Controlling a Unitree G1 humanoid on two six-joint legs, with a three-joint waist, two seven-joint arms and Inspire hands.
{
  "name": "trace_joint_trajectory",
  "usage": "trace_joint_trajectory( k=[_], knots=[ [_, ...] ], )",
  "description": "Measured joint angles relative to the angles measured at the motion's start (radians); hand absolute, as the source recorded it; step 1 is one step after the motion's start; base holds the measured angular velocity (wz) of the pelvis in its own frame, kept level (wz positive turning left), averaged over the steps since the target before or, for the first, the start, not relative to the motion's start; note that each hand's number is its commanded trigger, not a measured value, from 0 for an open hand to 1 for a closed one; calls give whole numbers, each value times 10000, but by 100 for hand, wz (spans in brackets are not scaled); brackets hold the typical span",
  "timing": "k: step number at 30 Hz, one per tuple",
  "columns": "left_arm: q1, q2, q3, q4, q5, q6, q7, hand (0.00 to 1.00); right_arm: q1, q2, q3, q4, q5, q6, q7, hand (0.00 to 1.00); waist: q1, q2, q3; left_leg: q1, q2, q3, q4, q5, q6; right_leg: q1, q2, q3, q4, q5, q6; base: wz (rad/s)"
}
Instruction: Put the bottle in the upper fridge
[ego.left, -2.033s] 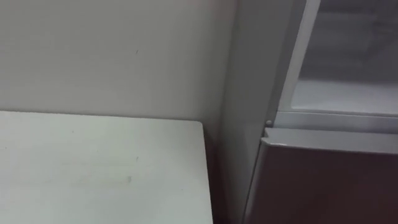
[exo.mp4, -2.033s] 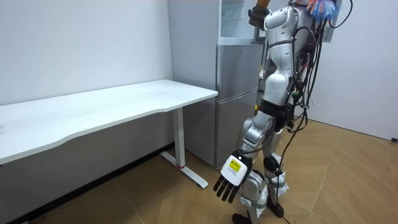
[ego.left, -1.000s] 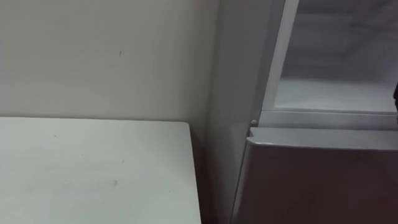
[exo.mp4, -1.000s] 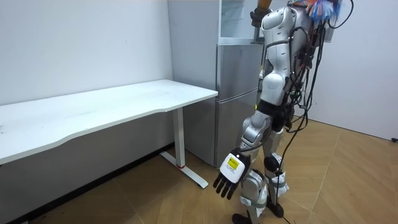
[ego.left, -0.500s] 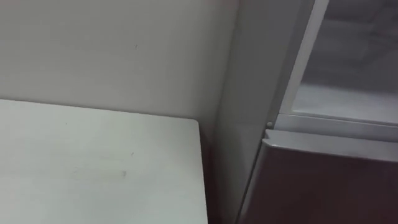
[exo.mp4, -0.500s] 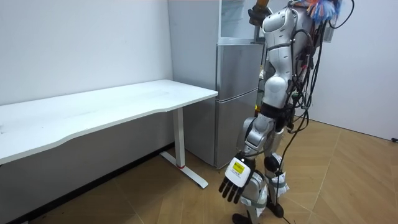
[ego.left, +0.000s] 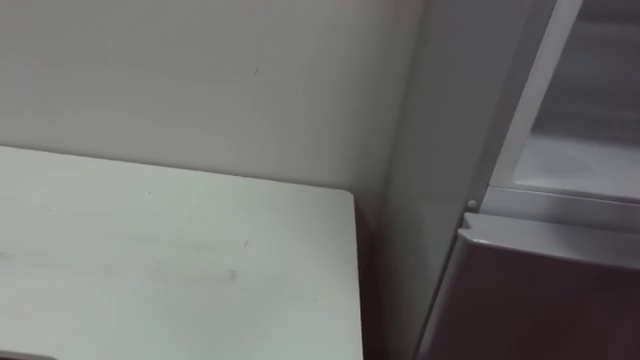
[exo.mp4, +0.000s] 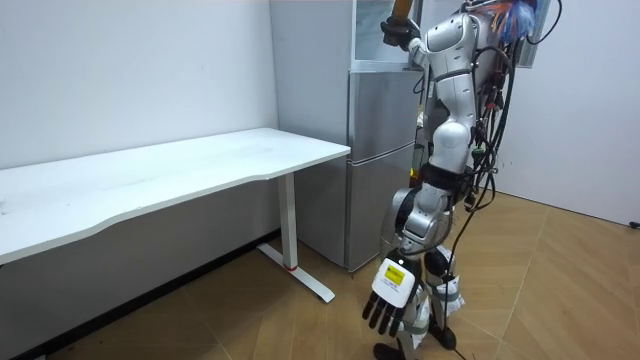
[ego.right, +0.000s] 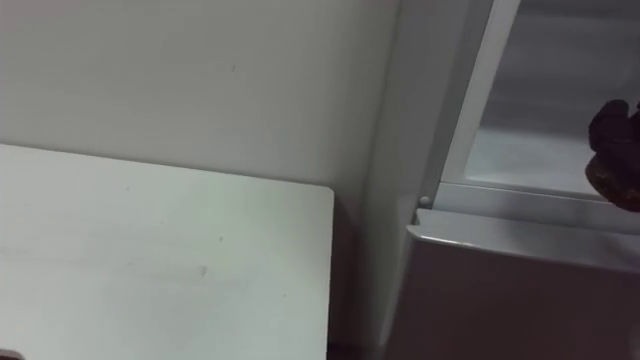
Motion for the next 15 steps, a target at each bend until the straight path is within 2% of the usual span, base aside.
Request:
trace_joint_trajectory(
  k=[5,8,13,15],
  knots=[
    [18,2,1,-144,14,0,-55,0,-253,0,37,739,411,172,-65,100,12,-13,-9,4,-12,-29,-3,9,-4,24,-16,-69,8,-6,10,0],
    [24,2,64,-156,34,12,-137,0,-285,-1,41,998,610,217,-57,100,18,-100,-58,-18,-21,-72,0,22,-13,20,-19,-118,6,-9,13,1],
    [144,-9,179,-300,353,239,-349,0,-758,-4,99,1690,631,431,-69,100,109,-212,-103,-20,-38,-117,22,22,-13,45,-18,-135,-1,-10,14,0],
    [293,3,177,-557,340,355,-324,0,-925,-18,287,1975,661,446,-88,100,111,-255,-115,-32,-55,-279,35,24,-16,79,-22,-233,0,-10,15,11]
  ],
)
